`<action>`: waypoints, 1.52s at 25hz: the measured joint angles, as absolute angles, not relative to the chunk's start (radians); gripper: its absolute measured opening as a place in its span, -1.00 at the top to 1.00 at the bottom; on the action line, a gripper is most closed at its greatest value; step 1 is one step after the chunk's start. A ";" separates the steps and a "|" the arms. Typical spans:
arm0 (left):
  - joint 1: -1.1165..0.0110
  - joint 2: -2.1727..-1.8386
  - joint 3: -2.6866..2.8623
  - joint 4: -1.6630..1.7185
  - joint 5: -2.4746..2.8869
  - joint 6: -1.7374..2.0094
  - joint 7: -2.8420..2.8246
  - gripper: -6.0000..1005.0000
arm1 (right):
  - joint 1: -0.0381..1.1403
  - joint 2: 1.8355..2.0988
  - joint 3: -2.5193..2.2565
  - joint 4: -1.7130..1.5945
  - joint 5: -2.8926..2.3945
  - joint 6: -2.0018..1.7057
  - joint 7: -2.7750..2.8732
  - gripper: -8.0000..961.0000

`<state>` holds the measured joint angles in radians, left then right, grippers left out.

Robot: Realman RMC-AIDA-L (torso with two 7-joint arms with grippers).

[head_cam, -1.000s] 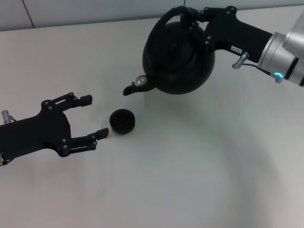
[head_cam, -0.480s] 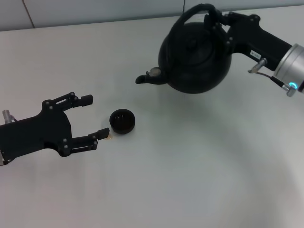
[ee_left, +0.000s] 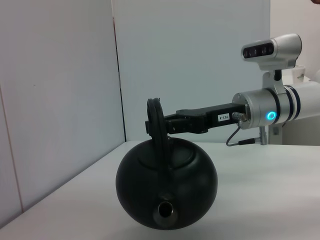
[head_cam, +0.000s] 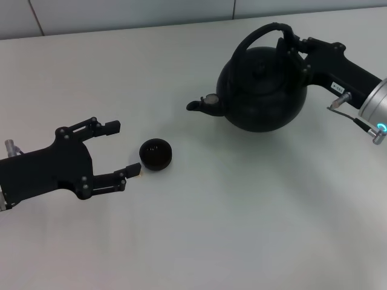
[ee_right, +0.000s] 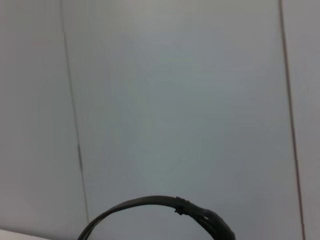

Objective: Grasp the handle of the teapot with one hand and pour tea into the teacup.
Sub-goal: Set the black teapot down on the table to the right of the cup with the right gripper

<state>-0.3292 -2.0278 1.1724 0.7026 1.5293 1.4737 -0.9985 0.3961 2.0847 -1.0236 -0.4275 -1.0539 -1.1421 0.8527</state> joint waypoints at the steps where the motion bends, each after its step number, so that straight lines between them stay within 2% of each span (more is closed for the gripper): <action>1: -0.330 -2.028 1.174 0.703 1.529 1.473 -0.999 -0.68 | 0.396 2.085 -1.016 -0.421 -1.054 -1.141 0.854 0.68; 24: -0.338 -2.046 1.172 0.703 1.529 1.471 -0.973 -0.68 | 0.413 2.080 -0.971 -0.366 -1.057 -1.068 0.862 0.68; 38: -0.346 -2.047 1.172 0.703 1.530 1.468 -0.972 -0.68 | 0.440 2.079 -0.996 -0.345 -1.067 -0.993 0.862 0.68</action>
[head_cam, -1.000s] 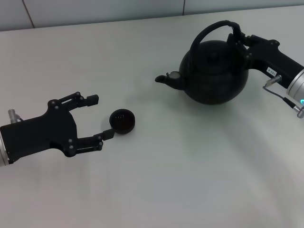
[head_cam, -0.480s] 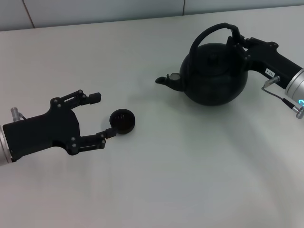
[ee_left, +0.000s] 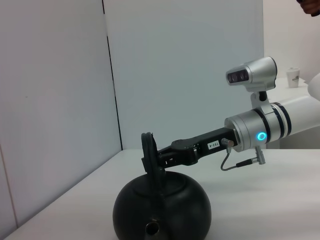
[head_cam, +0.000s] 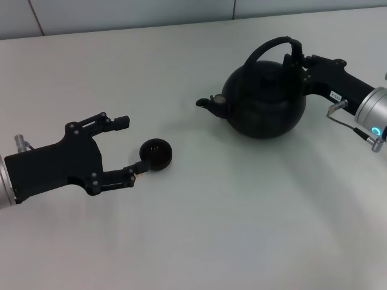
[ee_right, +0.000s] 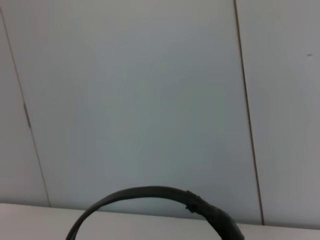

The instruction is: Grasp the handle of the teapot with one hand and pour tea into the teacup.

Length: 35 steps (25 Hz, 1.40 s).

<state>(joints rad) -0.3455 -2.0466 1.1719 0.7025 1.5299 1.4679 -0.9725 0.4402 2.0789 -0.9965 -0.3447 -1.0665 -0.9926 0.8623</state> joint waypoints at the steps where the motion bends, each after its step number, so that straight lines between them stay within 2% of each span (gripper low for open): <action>1: -0.346 -2.047 1.172 0.703 1.530 1.468 -0.972 -0.68 | 0.438 2.079 -1.000 -0.347 -1.067 -0.995 0.862 0.68; 9: -0.345 -2.046 1.172 0.703 1.531 1.468 -0.972 -0.68 | 0.424 2.078 -1.002 -0.368 -1.068 -1.032 0.854 0.72; 15: -0.346 -2.046 1.172 0.710 1.531 1.468 -0.978 -0.68 | 0.395 2.079 -1.001 -0.400 -1.064 -1.057 0.852 0.33; 20: -0.347 -2.046 1.172 0.711 1.531 1.468 -0.979 -0.68 | 0.381 2.080 -1.003 -0.401 -1.066 -1.072 0.852 -0.16; 30: -0.343 -2.048 1.158 0.720 1.525 1.469 -0.973 -0.68 | 0.302 2.082 -0.984 -0.410 -1.060 -1.267 0.830 -0.25; 32: -0.320 -2.060 1.110 0.741 1.522 1.487 -0.973 -0.68 | 0.275 2.083 -0.969 -0.410 -1.056 -1.344 0.806 -0.25; 35: -0.311 -2.059 1.104 0.740 1.521 1.503 -0.982 -0.68 | 0.238 2.071 -0.964 -0.426 -1.084 -1.474 0.800 -0.25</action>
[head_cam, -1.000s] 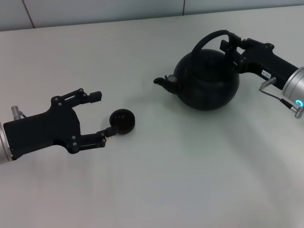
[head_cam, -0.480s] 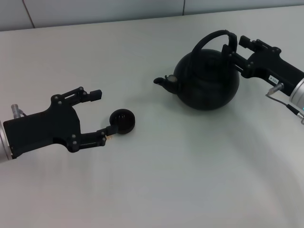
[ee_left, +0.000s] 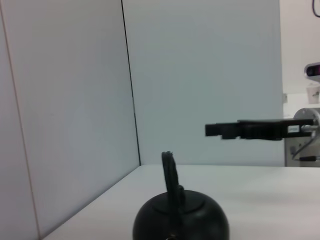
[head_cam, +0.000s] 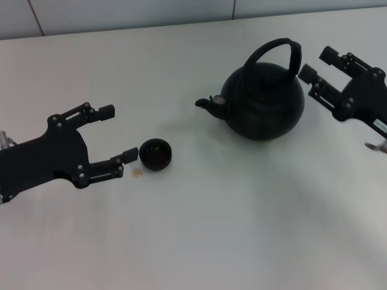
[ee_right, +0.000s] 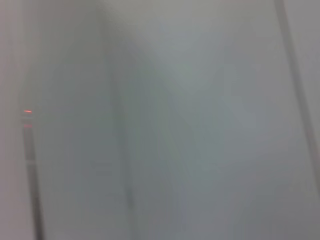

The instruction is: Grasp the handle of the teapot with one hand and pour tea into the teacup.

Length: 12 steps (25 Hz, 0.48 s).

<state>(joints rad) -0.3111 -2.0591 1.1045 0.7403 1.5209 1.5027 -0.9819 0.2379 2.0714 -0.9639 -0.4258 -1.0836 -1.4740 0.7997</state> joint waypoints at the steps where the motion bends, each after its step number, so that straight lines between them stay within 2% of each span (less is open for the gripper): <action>1: -0.305 -2.059 1.104 0.739 1.521 1.518 -0.982 -0.68 | 0.218 2.058 -0.968 -0.459 -1.151 -1.563 0.804 -0.25; 6: -0.285 -2.057 1.100 0.754 1.521 1.560 -0.985 -0.68 | 0.183 2.041 -0.959 -0.622 -1.400 -1.743 0.883 -0.25; 12: -0.272 -2.039 1.091 0.757 1.529 1.616 -1.020 -0.68 | 0.183 2.047 -0.926 -0.775 -1.591 -1.762 1.046 -0.25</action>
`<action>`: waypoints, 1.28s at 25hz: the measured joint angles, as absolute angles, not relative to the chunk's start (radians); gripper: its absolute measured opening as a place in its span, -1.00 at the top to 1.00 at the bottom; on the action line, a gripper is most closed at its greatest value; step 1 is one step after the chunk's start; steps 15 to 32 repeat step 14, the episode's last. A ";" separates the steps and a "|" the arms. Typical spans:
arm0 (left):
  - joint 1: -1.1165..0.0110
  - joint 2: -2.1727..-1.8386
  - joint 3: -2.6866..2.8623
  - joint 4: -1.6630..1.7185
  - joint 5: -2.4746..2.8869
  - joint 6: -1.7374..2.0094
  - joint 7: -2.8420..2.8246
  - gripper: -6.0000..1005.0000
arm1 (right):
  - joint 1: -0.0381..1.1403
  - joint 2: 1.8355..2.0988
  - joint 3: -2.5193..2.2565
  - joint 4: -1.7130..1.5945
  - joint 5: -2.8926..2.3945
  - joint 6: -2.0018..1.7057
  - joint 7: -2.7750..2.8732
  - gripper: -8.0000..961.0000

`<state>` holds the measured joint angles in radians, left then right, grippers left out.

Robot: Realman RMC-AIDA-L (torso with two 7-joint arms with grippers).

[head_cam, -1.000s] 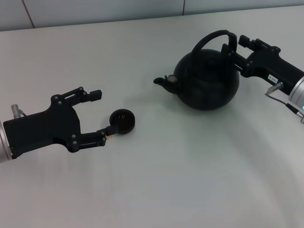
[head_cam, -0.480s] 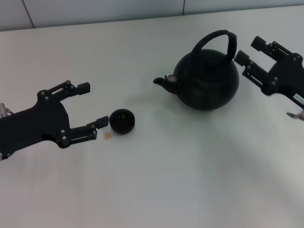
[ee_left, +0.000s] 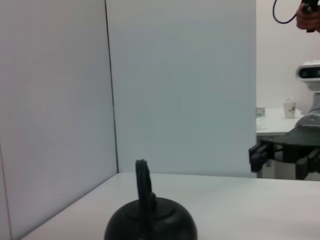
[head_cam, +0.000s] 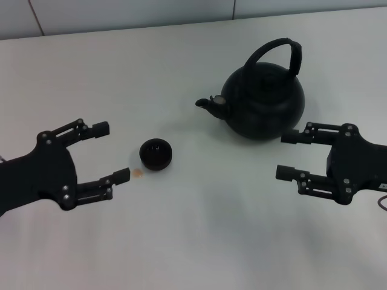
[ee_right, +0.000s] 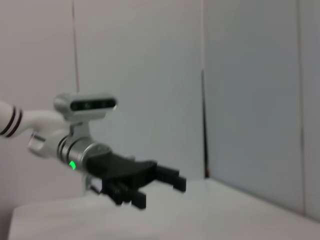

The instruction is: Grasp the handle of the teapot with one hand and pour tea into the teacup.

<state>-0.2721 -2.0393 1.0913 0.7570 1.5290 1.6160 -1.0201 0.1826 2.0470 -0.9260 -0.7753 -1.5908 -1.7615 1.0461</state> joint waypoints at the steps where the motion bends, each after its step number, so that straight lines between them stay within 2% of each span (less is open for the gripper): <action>1: -0.272 -2.039 1.091 0.757 1.529 1.616 -1.020 -0.68 | 0.184 2.048 -0.925 -0.793 -1.606 -1.763 1.065 -0.25; 3: -0.272 -2.039 1.091 0.757 1.529 1.616 -1.020 -0.68 | 0.186 2.051 -0.926 -0.817 -1.625 -1.764 1.091 -0.25; 5: -0.258 -2.026 1.093 0.758 1.532 1.637 -1.036 -0.68 | 0.186 2.060 -0.927 -0.840 -1.640 -1.768 1.099 -0.25; 9: -0.255 -2.024 1.095 0.758 1.532 1.640 -1.036 -0.68 | 0.180 2.081 -0.937 -0.884 -1.665 -1.766 1.101 -0.25; 32: -0.251 -2.022 1.091 0.762 1.586 1.644 -1.037 -0.68 | 0.184 2.084 -0.937 -0.872 -1.665 -1.767 1.104 -0.25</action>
